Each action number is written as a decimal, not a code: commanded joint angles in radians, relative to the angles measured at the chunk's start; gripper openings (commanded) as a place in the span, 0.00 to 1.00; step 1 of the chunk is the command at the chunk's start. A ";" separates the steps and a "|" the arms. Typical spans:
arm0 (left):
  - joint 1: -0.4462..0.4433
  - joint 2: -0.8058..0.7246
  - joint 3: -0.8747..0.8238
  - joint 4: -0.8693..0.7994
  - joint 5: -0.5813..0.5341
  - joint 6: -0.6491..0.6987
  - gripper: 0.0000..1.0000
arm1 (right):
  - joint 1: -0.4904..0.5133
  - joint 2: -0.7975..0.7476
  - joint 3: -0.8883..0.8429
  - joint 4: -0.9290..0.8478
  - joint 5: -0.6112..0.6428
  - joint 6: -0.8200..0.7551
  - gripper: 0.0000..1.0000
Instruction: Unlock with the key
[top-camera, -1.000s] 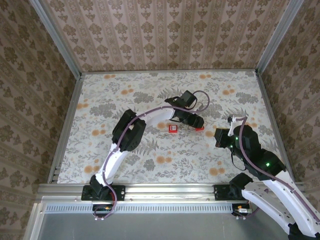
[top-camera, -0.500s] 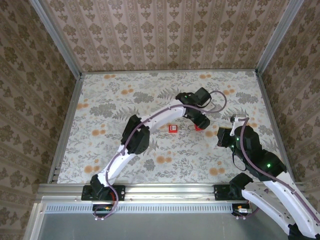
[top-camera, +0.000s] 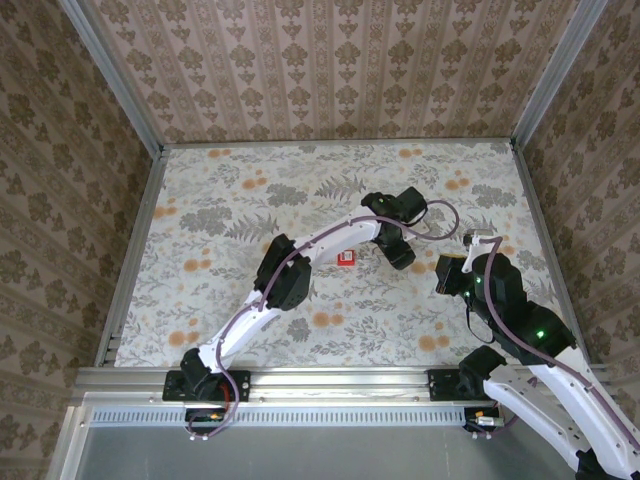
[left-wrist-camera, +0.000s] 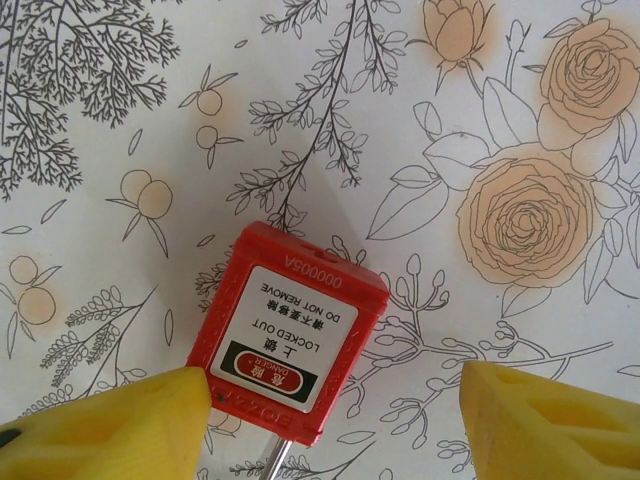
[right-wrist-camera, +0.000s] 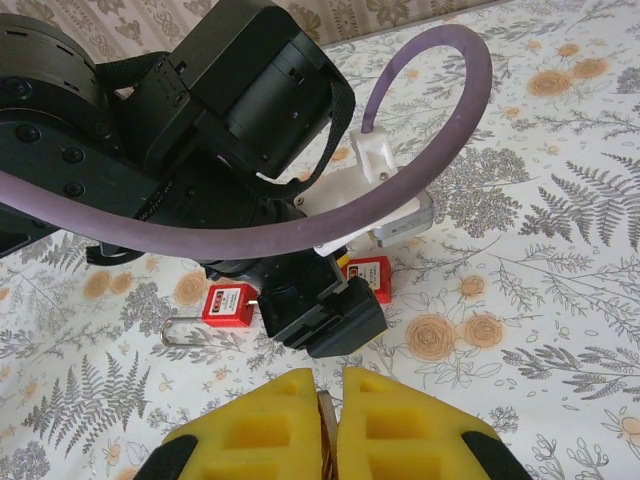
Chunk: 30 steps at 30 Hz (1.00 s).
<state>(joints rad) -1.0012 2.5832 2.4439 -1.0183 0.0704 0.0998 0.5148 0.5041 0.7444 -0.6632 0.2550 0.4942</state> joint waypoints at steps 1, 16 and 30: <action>0.002 -0.028 -0.037 -0.006 -0.001 0.011 0.66 | -0.006 -0.001 0.001 -0.006 -0.007 -0.005 0.00; 0.025 -0.082 -0.111 0.095 0.027 0.005 0.68 | -0.007 0.000 0.010 -0.019 0.000 -0.013 0.00; 0.083 -0.123 -0.178 0.199 0.096 -0.031 0.69 | -0.012 0.000 0.007 -0.023 -0.005 -0.017 0.00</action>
<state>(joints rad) -0.9318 2.4931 2.2639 -0.8387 0.1387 0.0834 0.5083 0.5056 0.7444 -0.6640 0.2550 0.4938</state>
